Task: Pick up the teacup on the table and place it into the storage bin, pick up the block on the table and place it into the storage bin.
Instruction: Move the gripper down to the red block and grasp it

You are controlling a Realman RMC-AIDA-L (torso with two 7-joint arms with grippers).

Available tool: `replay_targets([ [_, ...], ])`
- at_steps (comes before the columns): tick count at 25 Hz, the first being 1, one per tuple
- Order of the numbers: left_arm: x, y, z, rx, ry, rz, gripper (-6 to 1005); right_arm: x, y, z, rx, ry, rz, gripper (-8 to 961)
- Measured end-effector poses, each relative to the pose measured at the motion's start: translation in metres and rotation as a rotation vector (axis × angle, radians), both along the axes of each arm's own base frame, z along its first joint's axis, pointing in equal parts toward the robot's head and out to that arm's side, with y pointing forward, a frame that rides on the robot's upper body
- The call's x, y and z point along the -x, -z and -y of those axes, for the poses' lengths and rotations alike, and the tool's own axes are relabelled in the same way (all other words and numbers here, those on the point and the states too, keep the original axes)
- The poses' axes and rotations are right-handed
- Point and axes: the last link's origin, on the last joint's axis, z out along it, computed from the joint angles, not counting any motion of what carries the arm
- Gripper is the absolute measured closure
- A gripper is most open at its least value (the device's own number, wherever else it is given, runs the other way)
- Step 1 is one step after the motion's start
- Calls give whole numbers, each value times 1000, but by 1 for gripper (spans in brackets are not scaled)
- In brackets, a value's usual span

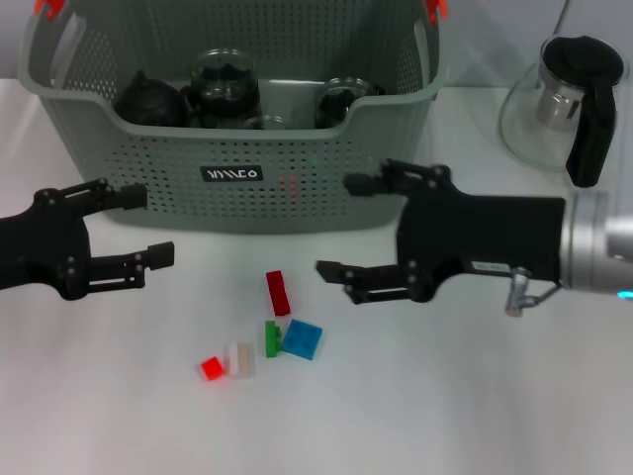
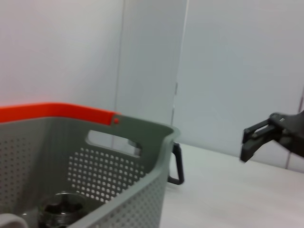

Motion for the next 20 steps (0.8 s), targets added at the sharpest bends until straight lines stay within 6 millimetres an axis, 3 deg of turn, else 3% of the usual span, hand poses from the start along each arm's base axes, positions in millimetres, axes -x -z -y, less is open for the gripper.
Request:
replay_targets([
  [7, 1, 10, 4, 59, 11, -34, 152, -55, -6, -5, 80, 89, -165, 21],
  [12, -2, 23, 5, 85, 77, -85, 152, -83, -10, -9, 132, 150, -209, 22],
  [20, -10, 44, -8, 191, 123, -220, 152, -88, -5, -18, 244, 207, -80, 25],
])
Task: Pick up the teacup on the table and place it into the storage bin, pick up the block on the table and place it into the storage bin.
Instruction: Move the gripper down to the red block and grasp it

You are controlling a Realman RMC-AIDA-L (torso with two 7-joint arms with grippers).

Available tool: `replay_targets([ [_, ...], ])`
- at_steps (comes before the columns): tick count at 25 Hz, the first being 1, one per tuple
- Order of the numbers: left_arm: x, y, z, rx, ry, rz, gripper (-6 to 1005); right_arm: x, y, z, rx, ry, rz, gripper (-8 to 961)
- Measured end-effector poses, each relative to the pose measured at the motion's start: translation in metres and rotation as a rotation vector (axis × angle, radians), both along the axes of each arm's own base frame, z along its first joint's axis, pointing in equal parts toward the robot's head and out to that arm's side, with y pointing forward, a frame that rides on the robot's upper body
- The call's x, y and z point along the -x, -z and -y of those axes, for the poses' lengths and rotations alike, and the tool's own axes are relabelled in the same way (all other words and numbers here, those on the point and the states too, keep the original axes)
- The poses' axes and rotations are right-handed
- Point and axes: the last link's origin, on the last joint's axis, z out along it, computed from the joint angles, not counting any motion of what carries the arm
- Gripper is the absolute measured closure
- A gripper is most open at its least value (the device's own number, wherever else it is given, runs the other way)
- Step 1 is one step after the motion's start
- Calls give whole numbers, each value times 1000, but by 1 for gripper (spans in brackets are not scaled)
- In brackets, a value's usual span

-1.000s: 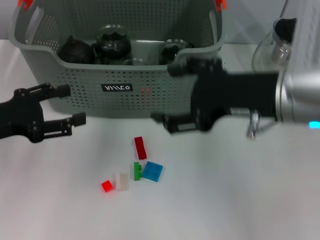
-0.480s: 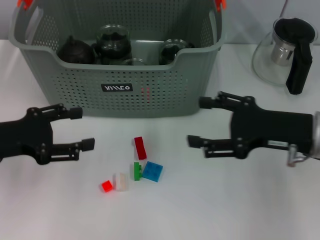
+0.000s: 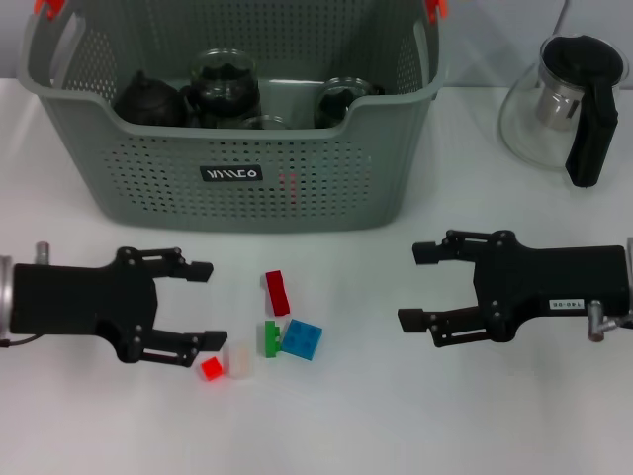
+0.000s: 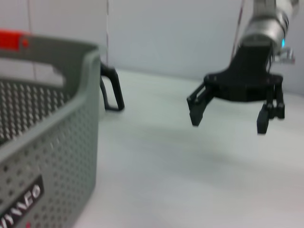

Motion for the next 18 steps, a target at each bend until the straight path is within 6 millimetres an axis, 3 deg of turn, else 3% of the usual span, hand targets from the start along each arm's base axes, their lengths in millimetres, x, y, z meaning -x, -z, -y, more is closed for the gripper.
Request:
replay_targets([
  [6, -4, 11, -11, 88, -28, -175, 152, 11, 4, -10, 81, 23, 67, 26],
  [18, -41, 1, -20, 109, -130, -438, 152, 28, 3, -21, 72, 38, 34, 27],
])
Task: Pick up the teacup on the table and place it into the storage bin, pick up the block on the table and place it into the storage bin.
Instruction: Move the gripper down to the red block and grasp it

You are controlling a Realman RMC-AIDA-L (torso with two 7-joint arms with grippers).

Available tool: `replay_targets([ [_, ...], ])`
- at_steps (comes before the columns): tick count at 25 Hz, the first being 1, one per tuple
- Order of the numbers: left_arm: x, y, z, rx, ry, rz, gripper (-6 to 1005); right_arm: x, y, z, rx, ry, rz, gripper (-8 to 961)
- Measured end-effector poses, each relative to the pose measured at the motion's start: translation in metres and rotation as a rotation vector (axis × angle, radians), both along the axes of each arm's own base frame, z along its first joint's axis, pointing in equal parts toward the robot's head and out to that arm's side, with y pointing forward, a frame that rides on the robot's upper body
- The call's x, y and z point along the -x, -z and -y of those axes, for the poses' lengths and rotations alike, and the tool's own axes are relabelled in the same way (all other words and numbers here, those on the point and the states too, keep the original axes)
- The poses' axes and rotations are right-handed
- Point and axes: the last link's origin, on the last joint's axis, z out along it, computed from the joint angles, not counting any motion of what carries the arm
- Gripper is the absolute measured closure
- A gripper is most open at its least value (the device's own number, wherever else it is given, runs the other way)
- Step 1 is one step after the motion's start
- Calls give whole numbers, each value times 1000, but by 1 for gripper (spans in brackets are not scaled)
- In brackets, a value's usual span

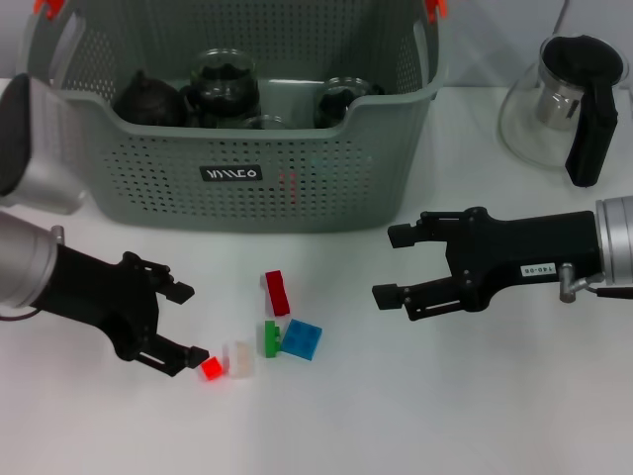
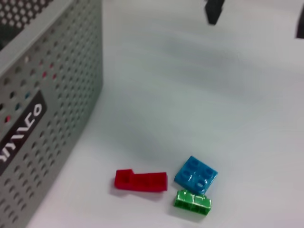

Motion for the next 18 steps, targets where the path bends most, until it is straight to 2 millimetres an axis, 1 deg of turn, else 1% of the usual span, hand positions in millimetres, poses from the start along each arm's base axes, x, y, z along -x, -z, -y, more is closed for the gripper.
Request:
replay_targets([
  [5, -16, 11, 0, 37, -76, -68, 153, 3, 2, -2, 1, 0, 2, 28],
  [11, -26, 23, 4, 64, -112, -142, 158, 3, 3, -6, -17, 6, 8, 28],
  [18, -30, 37, 2, 58, -92, -204, 166, 4, 3, -8, -27, 8, 7, 29],
])
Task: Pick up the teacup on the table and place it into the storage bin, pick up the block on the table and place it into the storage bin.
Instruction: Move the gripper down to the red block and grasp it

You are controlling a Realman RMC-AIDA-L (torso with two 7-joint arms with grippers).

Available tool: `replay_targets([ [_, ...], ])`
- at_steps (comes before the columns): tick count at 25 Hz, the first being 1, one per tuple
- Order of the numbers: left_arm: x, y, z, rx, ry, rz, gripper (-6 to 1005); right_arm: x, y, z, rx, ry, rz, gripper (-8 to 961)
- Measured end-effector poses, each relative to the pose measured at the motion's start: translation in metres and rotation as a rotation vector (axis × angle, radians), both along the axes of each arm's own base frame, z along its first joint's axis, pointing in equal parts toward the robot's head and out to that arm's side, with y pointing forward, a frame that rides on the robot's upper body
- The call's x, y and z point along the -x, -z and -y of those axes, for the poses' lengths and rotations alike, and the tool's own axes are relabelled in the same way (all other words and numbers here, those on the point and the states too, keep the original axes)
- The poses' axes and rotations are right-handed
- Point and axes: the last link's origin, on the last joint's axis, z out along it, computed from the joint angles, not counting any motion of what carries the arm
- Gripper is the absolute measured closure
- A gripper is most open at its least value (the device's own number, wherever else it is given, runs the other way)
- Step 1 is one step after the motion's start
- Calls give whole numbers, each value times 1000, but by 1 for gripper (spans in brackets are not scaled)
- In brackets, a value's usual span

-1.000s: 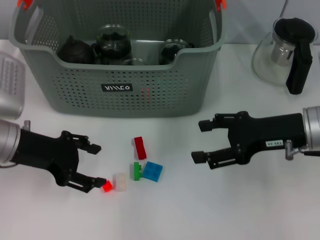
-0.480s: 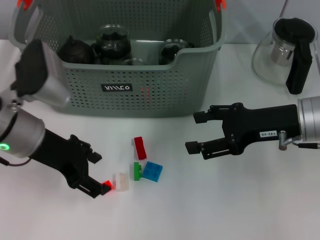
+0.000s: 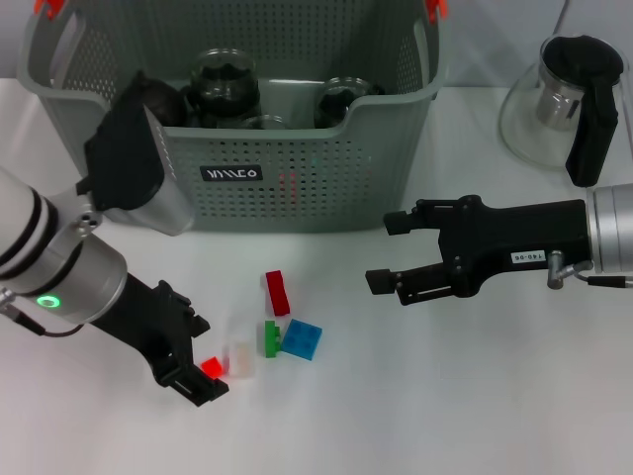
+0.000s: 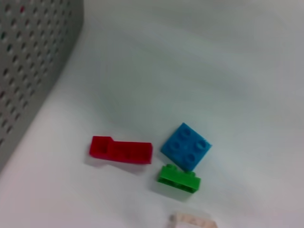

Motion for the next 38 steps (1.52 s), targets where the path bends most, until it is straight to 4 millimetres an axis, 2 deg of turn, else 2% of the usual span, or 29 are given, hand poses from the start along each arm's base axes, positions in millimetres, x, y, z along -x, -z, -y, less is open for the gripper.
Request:
replay_targets([
  [23, 7, 23, -2, -12, 28, -76, 190, -1, 0, 0, -11, 2, -6, 28],
  [29, 6, 23, -2, -12, 24, -78, 410, -2, 0, -1, -18, 3, -7, 28],
  [38, 6, 23, -3, -9, 22, -83, 414, -2, 0, -3, -34, 2, 1, 29],
])
